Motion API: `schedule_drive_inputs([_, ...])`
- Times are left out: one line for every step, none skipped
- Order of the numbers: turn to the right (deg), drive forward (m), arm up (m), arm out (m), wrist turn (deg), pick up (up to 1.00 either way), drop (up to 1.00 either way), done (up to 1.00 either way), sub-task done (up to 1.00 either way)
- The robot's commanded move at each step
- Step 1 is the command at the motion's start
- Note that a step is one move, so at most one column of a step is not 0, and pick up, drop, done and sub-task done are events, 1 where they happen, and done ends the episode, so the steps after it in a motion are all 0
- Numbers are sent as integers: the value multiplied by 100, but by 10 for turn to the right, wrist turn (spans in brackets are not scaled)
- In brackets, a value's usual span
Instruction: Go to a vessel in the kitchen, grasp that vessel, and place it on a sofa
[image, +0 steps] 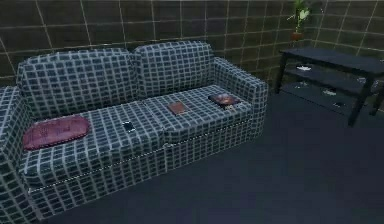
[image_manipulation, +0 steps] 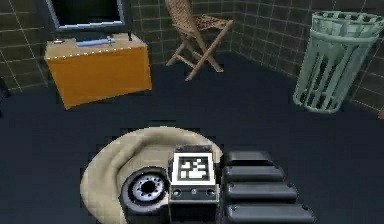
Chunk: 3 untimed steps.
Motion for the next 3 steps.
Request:
schedule_drive_inputs([0,100,0,0,0,0,0,0,0])
schedule_drive_inputs([-450,0,0,0,0,0,0,0,0])
schedule_drive_inputs([-450,0,0,0,0,0,0,0,0])
